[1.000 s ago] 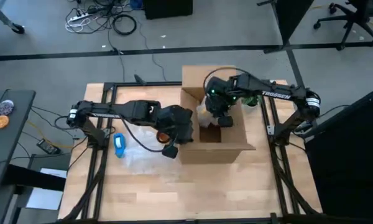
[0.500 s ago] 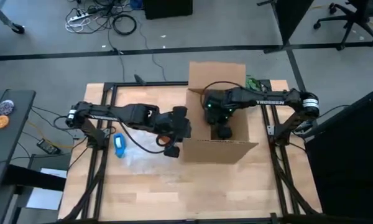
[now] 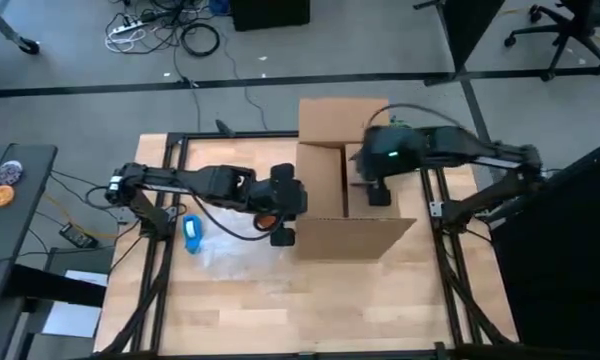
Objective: Wrap mug
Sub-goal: Move the cardboard box to the top
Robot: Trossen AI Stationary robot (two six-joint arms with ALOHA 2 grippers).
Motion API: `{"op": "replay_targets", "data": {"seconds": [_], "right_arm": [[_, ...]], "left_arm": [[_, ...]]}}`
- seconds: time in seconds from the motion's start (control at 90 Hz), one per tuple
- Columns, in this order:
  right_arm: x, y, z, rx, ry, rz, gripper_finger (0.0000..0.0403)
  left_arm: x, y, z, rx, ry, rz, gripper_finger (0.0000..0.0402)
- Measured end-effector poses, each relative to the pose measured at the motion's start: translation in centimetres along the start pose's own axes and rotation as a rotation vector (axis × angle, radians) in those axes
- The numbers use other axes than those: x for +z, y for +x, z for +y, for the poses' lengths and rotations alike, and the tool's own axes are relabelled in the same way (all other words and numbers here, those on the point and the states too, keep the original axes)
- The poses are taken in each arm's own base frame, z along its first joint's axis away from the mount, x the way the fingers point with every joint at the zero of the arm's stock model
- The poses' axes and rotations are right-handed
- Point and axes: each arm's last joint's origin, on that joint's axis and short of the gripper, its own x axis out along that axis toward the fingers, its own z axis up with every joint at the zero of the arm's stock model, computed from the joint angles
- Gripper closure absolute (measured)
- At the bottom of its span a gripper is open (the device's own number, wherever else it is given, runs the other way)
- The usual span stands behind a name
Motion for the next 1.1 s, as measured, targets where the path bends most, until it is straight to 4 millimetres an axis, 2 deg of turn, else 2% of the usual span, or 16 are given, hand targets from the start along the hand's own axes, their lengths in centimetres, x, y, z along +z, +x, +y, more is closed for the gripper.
{"op": "replay_targets", "data": {"seconds": [0.111,0.244,0.344,0.422,0.589,0.689,0.8,1.0,1.1], "right_arm": [[-0.5,-3.9,-0.2,-0.007,0.024,-0.131,0.0127],[-2.0,-7.8,0.2,0.083,0.014,-0.241,0.0140],[-3.5,-10.2,0.5,0.161,0.028,-0.278,0.0153],[-4.8,-11.9,0.7,0.220,0.054,-0.298,0.0163],[-7.4,-13.5,1.6,0.441,0.114,-0.335,0.0183],[-9.4,-12.8,2.5,0.571,0.171,-0.256,0.0195],[-12.1,-10.9,3.7,0.611,0.238,-0.137,0.0211],[-16.3,-4.7,6.4,0.581,0.329,0.000,0.0237],[-17.6,-1.6,7.4,0.505,0.362,0.014,0.0246]], "left_arm": [[0.0,0.6,-0.1,0.045,-0.003,0.011,0.0402],[-0.2,0.5,0.2,0.135,-0.023,0.030,0.0402],[-0.3,-1.3,0.0,0.132,0.008,0.067,0.0402],[0.2,-3.5,-0.2,0.128,0.000,0.042,0.0402],[1.2,-7.0,-0.7,0.098,-0.030,-0.038,0.0402],[1.4,-8.1,-1.6,0.065,-0.113,-0.064,0.0402],[0.9,-8.9,-3.2,0.018,-0.254,-0.045,0.0402],[-1.5,-8.0,-8.2,-0.031,-0.512,0.071,0.0402],[-3.3,-6.6,-10.5,-0.022,-0.606,0.110,0.0402]]}}
